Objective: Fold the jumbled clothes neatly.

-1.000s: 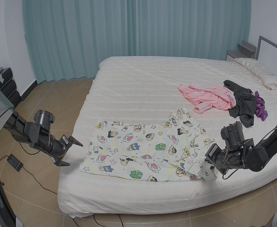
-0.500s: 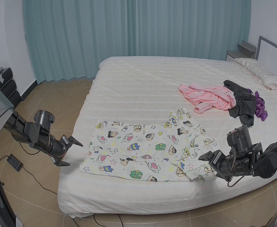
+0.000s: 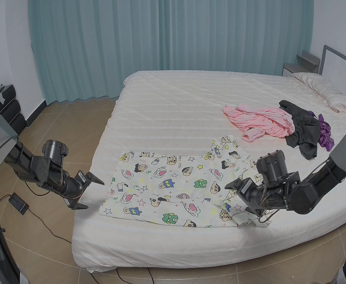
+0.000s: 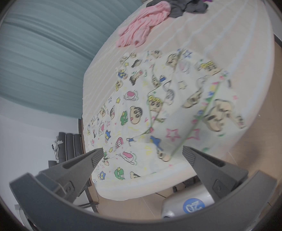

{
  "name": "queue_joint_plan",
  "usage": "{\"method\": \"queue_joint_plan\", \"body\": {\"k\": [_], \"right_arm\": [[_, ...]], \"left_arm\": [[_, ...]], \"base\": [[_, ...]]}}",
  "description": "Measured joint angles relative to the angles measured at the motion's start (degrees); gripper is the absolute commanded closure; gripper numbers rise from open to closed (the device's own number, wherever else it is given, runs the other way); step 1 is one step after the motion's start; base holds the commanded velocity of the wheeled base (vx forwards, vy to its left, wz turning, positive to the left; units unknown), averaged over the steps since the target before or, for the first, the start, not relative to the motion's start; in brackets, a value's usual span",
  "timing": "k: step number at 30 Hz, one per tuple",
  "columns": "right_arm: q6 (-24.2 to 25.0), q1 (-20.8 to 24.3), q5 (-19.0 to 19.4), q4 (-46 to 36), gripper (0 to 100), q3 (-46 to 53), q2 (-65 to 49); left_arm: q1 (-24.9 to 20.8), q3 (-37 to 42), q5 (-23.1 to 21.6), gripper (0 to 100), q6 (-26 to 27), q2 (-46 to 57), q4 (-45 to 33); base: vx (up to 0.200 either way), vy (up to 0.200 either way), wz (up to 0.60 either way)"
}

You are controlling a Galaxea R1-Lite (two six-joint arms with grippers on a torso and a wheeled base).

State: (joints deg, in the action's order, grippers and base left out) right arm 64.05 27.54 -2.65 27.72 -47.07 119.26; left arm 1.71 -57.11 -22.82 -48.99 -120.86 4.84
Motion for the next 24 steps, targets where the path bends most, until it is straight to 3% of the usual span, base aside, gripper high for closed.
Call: {"method": "queue_joint_plan", "body": {"k": [9,20,24], "right_arm": [[-3.1,5.1,-0.6,-3.9,0,-13.0,11.4],[-7.6,4.0,-5.3,-8.7,0,-25.5,20.1],[-7.5,2.9,-5.4,-8.8,0,-27.6,21.5]], "left_arm": [[0.0,1.0,0.0,0,0.1,0.2,0.9],[-0.1,1.2,-0.2,0,0.1,0.3,1.0],[-0.1,1.7,-2.3,0,0.1,0.6,1.0]], "base": [[0.000,0.000,0.00],[0.000,0.000,0.00],[0.000,0.000,0.00]]}}
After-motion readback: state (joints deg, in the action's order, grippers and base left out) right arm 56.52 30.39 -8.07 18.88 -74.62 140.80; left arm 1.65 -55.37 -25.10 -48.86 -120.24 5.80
